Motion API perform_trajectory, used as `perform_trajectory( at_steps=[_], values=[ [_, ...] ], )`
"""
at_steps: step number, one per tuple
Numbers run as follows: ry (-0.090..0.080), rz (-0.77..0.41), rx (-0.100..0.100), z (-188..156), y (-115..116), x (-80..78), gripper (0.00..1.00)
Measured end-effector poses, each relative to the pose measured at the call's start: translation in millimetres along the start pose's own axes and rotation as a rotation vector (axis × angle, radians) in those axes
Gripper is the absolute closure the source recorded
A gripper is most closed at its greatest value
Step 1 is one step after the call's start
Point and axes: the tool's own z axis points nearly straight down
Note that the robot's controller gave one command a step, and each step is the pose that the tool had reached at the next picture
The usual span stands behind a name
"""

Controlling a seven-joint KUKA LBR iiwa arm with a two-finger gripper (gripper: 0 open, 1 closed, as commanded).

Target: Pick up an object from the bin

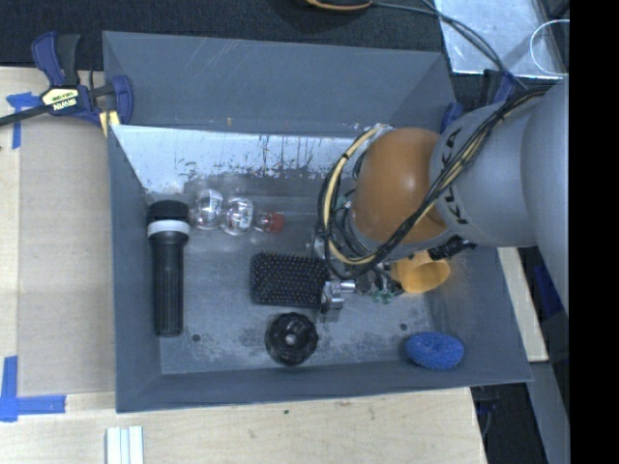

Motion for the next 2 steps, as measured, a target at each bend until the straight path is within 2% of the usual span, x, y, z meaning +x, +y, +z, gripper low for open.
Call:
perform_trajectory(
  at_steps=[1,2],
  values=[
    [0.001,0.000,0.000,-2,0,0.8,1.00],
    [0.010,0.000,0.000,-19,0,3.4,1.00]
  ],
)
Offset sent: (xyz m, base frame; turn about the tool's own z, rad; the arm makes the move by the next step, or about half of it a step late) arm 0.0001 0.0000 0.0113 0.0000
